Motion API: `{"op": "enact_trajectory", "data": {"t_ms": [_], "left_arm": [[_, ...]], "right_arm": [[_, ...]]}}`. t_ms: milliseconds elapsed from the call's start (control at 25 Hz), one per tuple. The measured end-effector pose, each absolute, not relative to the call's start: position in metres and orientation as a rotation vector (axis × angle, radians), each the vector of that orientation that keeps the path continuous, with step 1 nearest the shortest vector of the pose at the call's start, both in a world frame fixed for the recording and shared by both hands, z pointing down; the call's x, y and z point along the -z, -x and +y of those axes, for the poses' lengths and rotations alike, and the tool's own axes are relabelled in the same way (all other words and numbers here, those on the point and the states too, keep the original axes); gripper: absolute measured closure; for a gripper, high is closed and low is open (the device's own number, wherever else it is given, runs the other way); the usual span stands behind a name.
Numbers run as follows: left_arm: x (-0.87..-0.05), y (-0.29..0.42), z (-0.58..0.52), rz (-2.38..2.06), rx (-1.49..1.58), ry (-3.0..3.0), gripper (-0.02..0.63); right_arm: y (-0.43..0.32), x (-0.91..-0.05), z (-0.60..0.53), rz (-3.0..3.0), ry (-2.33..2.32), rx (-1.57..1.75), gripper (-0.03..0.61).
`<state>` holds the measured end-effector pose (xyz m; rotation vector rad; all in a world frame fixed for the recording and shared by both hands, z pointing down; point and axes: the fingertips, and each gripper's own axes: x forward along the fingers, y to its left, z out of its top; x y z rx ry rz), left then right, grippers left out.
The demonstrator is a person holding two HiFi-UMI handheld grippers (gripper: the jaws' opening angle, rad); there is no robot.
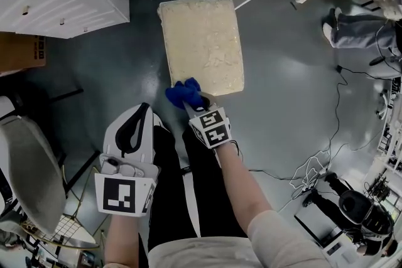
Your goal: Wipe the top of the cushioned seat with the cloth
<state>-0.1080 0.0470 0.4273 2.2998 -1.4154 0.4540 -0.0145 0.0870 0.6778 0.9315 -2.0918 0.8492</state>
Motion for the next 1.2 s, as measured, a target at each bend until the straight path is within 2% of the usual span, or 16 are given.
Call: {"op": "enact_trajectory", "data": {"t_ms": [240,760,1200], "left_arm": [[-0.429,0.085,0.044,-1.398,-0.478,-2.313,0.612],[-0.430,0.017,0.043,-1.317,-0.511,-2.367,0.613],[-0.434,-0.013,0.036,-1.285,-0.544,-2.385,0.613]], "right_arm": [[-0.014,-0.680,0.090,-2.092,-0.934,-0.835,0.484],[-0.127,-0.686,0.083,-2.018,-1.036,-0.865,0.483],[-0.181,-0.697,0.082,-1.975,-1.085,-0.952,0.476]]}}
